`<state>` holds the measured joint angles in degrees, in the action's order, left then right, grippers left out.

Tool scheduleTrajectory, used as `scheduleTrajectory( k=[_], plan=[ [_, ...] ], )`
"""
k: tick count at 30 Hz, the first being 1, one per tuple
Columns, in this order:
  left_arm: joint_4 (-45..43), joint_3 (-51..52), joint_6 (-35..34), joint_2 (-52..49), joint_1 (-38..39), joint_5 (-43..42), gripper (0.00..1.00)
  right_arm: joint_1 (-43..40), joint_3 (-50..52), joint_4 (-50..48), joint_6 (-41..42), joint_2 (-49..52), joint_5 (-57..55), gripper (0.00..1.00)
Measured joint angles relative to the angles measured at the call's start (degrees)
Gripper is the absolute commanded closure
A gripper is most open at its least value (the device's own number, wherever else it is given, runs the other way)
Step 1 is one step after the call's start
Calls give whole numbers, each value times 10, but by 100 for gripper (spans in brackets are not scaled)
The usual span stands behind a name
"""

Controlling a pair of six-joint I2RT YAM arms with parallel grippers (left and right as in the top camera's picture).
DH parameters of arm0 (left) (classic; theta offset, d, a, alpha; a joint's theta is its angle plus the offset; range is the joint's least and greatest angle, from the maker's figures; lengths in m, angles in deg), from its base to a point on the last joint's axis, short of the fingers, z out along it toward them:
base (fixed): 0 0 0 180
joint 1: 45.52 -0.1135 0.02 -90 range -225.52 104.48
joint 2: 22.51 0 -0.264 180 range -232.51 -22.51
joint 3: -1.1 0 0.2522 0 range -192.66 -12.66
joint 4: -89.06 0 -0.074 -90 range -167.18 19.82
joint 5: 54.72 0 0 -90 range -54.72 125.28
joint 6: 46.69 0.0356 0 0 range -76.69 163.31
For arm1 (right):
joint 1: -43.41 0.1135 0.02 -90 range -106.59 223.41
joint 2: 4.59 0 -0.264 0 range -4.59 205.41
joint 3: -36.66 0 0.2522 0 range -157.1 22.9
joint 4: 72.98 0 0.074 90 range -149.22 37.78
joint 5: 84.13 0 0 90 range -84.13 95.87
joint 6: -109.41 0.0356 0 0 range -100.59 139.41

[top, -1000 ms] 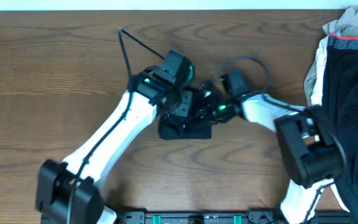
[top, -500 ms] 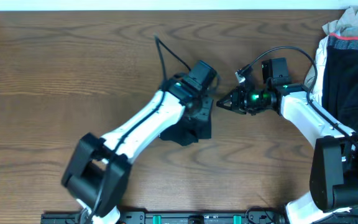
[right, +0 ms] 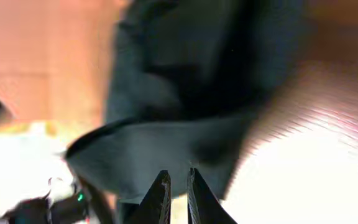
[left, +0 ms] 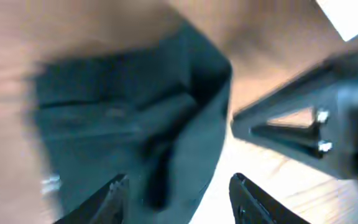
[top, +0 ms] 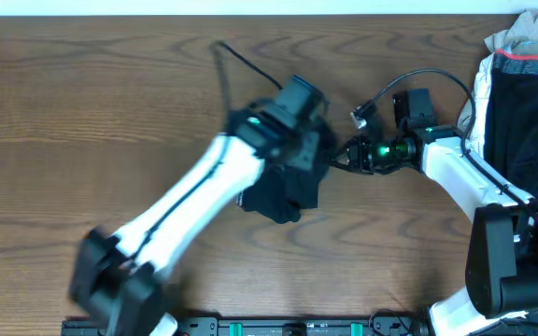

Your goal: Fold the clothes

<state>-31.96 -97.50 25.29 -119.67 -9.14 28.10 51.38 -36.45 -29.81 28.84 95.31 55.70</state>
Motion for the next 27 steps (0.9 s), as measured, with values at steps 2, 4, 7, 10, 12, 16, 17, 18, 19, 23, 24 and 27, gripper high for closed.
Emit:
scheduleTrajectory(
  k=[2,4,7,10,12,16,17,18,19,23,24,27],
  plan=[
    [24,-7,0,36,-29,10,46,1,0,-4,-24,-5,33,95],
    [50,-13,0,64,-63,18,46,7,0,-7,-37,-16,54,96],
    [87,-15,0,78,-113,27,46,33,0,-14,-38,-31,57,96],
    [109,-14,1,65,-141,30,46,81,0,-33,-31,-33,47,94],
    [116,-11,8,53,-150,29,46,118,0,-58,-30,-33,41,91],
    [126,-9,18,22,-151,24,46,189,0,-57,-17,-33,-36,91],
    [127,-9,19,16,-151,23,46,200,0,-38,-11,-33,-68,91],
    [128,-9,20,9,-151,21,46,209,-1,-14,-2,-33,-114,93],
    [128,-9,21,1,-151,20,46,214,0,16,9,-33,-169,96],
    [129,-8,24,-19,-151,16,46,201,1,105,38,-29,-322,99],
    [129,-8,25,-20,-151,16,45,190,1,125,47,-29,-348,99],
    [129,-8,28,-21,-151,13,39,156,1,158,59,-29,-386,96]
  ],
)
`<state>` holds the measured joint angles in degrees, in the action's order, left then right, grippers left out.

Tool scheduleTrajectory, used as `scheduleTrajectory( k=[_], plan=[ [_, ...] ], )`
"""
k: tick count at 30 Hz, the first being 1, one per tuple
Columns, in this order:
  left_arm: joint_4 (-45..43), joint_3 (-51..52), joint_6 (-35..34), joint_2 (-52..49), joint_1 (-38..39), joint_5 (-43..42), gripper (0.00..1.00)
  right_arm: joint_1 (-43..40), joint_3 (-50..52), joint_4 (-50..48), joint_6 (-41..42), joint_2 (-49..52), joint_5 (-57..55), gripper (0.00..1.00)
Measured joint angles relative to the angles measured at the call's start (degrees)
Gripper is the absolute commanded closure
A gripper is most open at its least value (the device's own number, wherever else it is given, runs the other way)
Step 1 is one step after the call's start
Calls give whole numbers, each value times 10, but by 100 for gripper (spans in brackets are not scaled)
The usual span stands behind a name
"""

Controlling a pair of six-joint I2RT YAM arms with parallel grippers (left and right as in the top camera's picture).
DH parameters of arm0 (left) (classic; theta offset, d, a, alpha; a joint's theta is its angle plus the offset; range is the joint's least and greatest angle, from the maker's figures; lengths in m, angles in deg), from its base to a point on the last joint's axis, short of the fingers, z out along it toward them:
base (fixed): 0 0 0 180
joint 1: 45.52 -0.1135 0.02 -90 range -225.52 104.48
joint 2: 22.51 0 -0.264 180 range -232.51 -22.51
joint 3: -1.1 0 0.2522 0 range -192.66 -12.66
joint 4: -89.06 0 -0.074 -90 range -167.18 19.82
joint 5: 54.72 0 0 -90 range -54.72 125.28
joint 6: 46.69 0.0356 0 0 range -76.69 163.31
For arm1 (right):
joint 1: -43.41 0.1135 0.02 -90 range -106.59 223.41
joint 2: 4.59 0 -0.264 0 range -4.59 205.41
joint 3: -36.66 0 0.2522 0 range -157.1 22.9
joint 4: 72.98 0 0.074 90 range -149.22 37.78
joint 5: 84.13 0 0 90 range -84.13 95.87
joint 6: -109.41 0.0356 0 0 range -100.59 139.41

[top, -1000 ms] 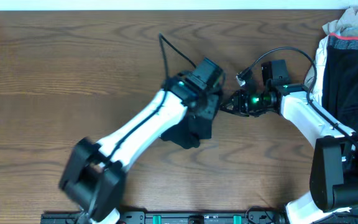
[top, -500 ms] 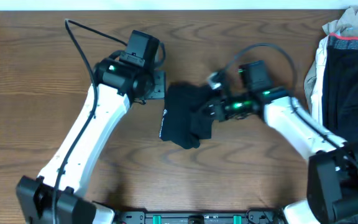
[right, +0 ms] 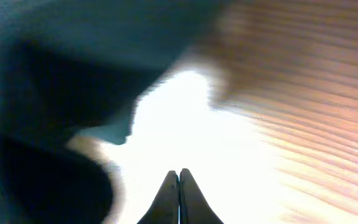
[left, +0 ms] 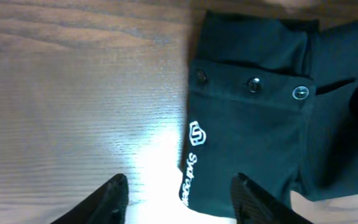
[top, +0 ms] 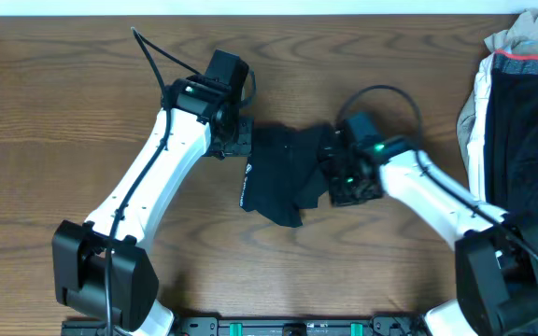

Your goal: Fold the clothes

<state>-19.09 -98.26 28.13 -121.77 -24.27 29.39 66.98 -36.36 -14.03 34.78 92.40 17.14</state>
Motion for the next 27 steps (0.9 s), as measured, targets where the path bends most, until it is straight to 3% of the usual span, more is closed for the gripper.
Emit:
scheduleTrajectory(
  k=[6,11,14,20,27],
  plan=[
    [0,0,2,0,0,-12,31,-58,1,-54,-52,-35,99,91],
    [-10,0,2,-1,0,-30,31,-52,0,-152,-78,-81,217,91],
    [-17,0,2,-6,0,-39,31,-26,0,-174,-75,-74,230,91],
    [-21,1,2,-26,0,-45,30,22,-2,-108,-47,17,136,98],
    [-17,3,2,-30,0,-52,20,2,-1,6,-31,82,69,96]
  ],
)
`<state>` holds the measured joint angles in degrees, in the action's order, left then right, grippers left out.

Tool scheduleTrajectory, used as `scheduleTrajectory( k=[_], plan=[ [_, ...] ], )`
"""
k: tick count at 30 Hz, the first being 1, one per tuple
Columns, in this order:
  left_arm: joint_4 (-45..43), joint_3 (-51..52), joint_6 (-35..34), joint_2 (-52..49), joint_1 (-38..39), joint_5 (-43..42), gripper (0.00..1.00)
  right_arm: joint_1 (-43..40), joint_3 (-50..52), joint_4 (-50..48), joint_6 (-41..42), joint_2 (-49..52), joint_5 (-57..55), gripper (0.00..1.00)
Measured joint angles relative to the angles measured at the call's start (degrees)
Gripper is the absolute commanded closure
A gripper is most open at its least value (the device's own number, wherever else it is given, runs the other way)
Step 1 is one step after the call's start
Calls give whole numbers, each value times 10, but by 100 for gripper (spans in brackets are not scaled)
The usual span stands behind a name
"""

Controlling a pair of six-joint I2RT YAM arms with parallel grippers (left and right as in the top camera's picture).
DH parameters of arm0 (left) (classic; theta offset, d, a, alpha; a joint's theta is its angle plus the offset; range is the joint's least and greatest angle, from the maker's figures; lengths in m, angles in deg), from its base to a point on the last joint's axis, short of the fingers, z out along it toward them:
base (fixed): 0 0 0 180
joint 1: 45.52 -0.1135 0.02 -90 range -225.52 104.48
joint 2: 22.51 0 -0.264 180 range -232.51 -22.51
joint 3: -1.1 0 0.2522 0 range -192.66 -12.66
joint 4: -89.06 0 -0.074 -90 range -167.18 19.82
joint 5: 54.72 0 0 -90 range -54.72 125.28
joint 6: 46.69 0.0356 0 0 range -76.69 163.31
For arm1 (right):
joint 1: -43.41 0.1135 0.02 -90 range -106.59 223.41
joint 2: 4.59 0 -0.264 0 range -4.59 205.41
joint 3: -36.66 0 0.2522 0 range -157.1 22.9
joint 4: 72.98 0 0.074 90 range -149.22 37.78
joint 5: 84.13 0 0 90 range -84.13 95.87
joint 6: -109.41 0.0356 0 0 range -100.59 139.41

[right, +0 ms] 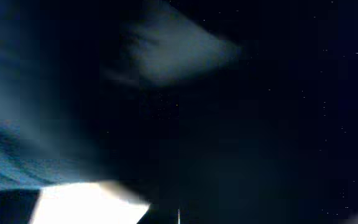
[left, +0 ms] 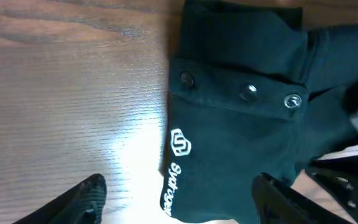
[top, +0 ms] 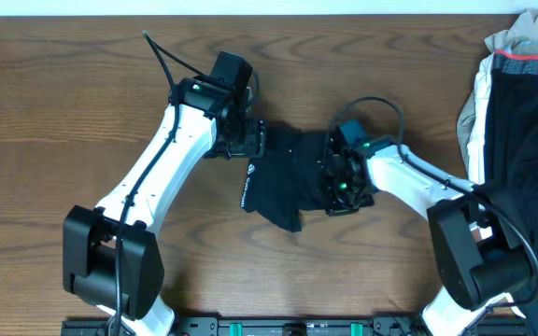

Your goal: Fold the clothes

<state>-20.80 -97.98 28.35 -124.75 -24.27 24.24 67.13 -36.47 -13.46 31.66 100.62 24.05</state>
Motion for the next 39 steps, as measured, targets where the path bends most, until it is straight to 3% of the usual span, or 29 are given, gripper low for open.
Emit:
scheduleTrajectory(
  k=[6,10,14,20,22,25,27,35,39],
  plan=[
    [-5,2,2,0,0,-8,14,-17,0,-2,-30,-58,10,92],
    [-57,26,12,0,0,-30,11,-17,0,-24,-40,-127,19,87],
    [-118,71,19,-7,0,-53,11,-17,0,-44,-45,-179,23,84],
    [-130,92,47,-77,0,-91,11,-17,0,-49,-49,-210,26,82],
    [-139,93,61,-108,0,-121,28,-17,0,-46,-49,-210,26,82],
    [-158,94,87,-138,0,-184,74,-17,0,-43,-49,-210,26,82],
    [-162,94,101,-141,-2,-212,91,-17,0,-42,-49,-210,26,81],
    [-167,93,113,-126,-33,-238,94,-19,0,-42,-50,-210,26,79],
    [-196,93,83,-75,-118,-212,94,-30,0,-42,-50,-210,26,79]
  ],
)
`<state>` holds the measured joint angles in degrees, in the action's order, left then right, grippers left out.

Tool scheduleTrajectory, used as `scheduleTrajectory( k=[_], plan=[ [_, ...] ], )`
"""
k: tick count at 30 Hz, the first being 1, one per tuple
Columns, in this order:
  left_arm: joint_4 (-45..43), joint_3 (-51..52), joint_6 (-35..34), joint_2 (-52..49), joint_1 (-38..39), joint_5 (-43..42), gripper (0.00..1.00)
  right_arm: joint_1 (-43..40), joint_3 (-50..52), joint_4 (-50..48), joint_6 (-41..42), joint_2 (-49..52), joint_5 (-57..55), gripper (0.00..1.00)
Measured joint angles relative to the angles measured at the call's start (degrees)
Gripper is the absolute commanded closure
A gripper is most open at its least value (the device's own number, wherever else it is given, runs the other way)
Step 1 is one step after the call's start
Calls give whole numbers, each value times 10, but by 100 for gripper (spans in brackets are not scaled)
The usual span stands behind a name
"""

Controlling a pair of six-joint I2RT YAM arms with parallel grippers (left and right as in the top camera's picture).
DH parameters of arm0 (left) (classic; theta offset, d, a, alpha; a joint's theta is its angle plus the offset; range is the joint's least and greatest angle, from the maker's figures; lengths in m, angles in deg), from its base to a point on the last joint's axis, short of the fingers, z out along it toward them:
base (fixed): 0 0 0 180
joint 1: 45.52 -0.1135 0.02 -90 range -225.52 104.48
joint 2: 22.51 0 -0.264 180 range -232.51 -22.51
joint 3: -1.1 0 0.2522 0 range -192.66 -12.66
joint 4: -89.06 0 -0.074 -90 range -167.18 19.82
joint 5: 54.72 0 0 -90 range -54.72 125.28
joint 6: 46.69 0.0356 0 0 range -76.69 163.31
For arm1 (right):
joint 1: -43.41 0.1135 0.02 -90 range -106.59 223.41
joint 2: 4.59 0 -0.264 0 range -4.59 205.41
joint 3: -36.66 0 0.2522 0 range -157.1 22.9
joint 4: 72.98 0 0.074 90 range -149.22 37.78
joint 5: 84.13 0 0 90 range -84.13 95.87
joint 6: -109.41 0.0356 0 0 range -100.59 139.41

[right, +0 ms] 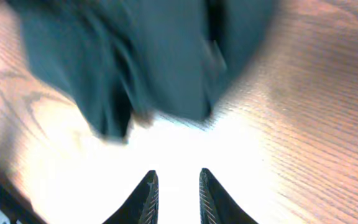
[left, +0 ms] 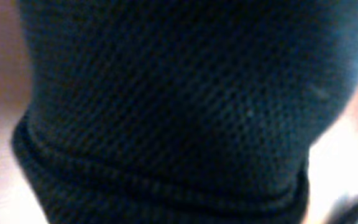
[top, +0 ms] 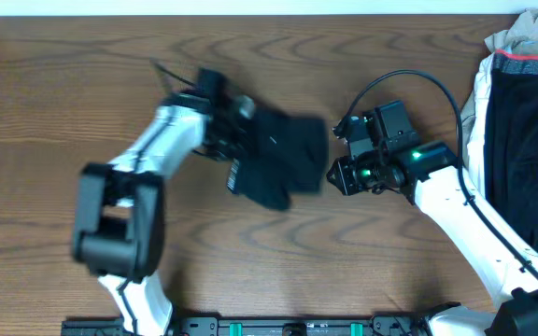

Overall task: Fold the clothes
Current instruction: 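Carry the folded shirt to the upper left table area with the left gripper, then release the folded shirt and withdraw the left gripper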

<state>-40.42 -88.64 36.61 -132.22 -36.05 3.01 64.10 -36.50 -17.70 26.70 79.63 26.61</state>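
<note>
A black garment point(top: 280, 157) lies bunched at the table's middle, blurred in the overhead view. My left gripper point(top: 239, 140) is at its upper left edge, and the cloth's black mesh point(left: 166, 106) fills the whole left wrist view and hides the fingers. My right gripper point(top: 336, 174) stands just right of the garment, apart from it. In the right wrist view that gripper point(right: 176, 173) is open by a narrow gap with nothing in it, and the garment point(right: 148, 56) lies ahead of it.
A pile of other clothes point(top: 521, 121), black, white and grey with a red band, lies at the right edge of the brown wooden table point(top: 63, 75). The right arm's cable point(top: 409, 79) loops above its wrist.
My right gripper was pressed into the garment's right edge and now stands open clear of it to the right. My left gripper was open beside the left edge and is now buried in cloth; the garment has shifted slightly left.
First both grippers met over the bunched garment at mid-table. Then the left stood open at its left edge and the right was shut at its right edge. The right then pressed into the cloth. Now the right is off it and the left is in it.
</note>
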Motion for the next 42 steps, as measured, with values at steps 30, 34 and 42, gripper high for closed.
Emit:
scheduleTrajectory(
  k=[30,34,42],
  plan=[
    [4,-15,-252,-75,-432,-25,14,-3,0,23,17,0,0,84],
    [33,-8,-217,-8,-457,3,2,-3,0,26,17,0,0,85],
    [85,-8,-112,223,-477,21,0,-3,0,21,19,0,0,78]
  ],
)
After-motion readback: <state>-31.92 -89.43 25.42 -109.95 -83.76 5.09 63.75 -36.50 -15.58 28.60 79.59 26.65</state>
